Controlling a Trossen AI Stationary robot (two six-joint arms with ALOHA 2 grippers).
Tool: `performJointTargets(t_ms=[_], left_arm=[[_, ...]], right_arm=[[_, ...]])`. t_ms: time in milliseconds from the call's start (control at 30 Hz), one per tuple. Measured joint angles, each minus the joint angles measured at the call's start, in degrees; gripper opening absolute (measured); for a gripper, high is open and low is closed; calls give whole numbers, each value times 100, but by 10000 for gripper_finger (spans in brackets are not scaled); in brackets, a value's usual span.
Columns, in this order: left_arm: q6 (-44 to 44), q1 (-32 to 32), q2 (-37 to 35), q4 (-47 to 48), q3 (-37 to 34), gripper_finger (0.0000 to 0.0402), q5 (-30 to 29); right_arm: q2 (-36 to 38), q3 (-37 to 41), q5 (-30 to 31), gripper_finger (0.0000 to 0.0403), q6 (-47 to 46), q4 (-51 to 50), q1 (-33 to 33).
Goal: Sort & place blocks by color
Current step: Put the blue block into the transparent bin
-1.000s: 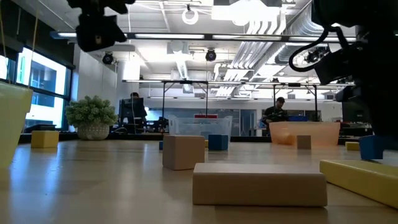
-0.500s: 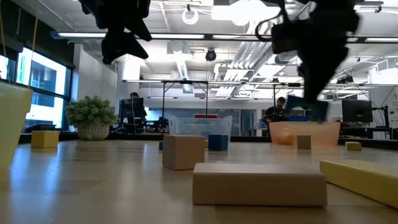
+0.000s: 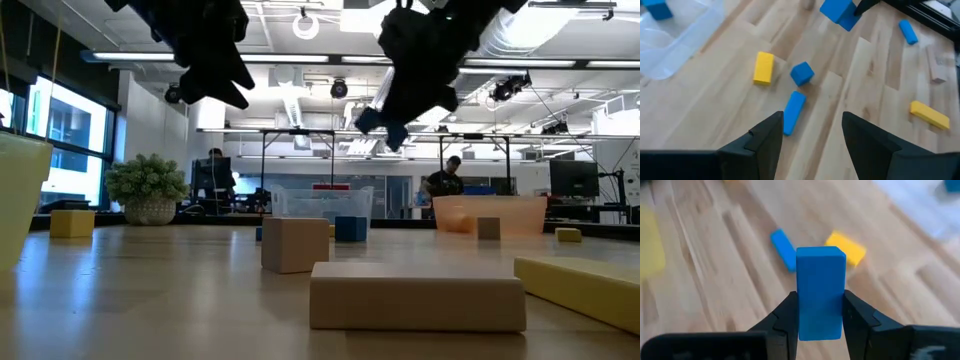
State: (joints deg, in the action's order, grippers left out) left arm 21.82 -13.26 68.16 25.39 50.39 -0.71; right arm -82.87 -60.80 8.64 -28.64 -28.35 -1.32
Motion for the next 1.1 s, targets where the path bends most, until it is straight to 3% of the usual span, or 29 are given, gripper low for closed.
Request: performJointTargets(t_ms=[567, 767, 1100], left_arm=[[45, -985, 2, -7, -2, 193, -63], [164, -1198, 2, -7, -2, 193, -159], [199, -1487, 2, -7, -2, 193, -168]], right_arm=[[0, 0, -1, 91, 1354, 2373, -1722], [0, 0, -317, 91, 2165, 3253, -2280], [0, 0, -732, 90, 3498, 3883, -2951]])
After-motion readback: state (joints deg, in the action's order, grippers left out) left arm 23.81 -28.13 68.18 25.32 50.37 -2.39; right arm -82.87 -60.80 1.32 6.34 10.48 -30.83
